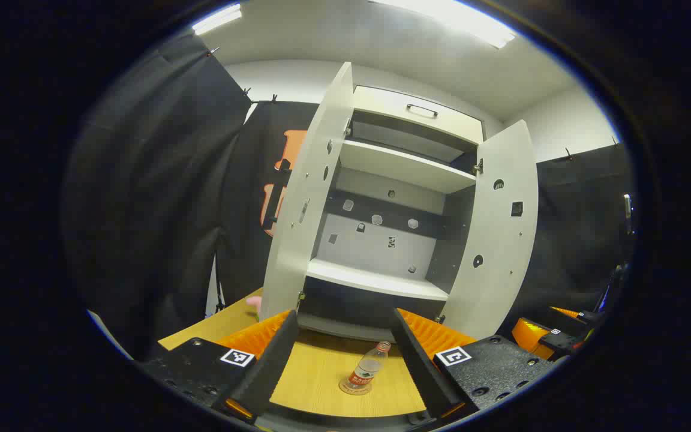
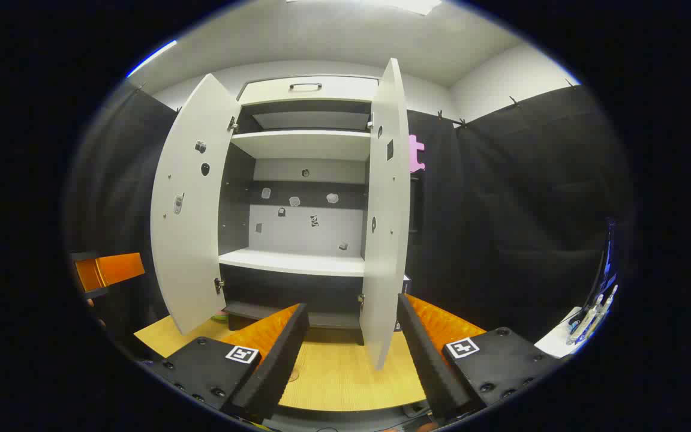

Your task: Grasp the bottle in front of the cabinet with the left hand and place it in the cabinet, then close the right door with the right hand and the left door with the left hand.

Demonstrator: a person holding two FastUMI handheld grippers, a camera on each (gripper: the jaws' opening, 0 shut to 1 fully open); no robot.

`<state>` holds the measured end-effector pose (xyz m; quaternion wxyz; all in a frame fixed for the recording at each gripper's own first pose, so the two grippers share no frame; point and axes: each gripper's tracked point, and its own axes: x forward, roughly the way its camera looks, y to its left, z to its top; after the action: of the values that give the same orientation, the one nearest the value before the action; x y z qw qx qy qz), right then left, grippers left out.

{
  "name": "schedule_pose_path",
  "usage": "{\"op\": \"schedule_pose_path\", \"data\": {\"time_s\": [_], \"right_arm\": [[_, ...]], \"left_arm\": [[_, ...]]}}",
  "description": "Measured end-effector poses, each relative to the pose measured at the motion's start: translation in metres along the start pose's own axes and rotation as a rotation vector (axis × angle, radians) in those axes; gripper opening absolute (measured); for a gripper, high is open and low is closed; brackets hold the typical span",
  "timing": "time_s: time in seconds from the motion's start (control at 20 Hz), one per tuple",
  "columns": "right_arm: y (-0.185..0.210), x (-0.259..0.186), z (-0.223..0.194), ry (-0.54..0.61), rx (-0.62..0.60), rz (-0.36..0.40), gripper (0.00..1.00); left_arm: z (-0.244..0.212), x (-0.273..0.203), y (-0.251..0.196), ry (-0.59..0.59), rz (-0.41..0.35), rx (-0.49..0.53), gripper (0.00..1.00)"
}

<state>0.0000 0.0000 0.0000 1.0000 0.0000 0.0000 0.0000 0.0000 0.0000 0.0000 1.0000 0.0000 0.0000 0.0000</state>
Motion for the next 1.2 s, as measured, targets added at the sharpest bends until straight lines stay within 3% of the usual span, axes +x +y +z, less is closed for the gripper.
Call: {"op": "schedule_pose_path", "data": {"time_s": [0.25,0.3,0.75,1.2], "right_arm": [[-0.015,0.000,0.002,0.000,-0.004,-0.021,0.89],[-0.017,0.002,0.002,-0.002,-0.007,-0.023,0.97],[-0.024,0.009,-0.002,0.008,-0.003,-0.027,0.97],[-0.037,0.016,-0.014,0.041,0.016,-0.037,0.97]], "left_arm": [[0.002,0.005,-0.014,0.001,-0.012,0.011,0.95],[0.002,0.006,-0.017,0.004,-0.018,0.011,0.95],[0.000,0.010,-0.031,0.010,-0.032,0.026,0.95],[-0.044,0.035,-0.052,0.027,-0.076,0.088,0.95]]}}
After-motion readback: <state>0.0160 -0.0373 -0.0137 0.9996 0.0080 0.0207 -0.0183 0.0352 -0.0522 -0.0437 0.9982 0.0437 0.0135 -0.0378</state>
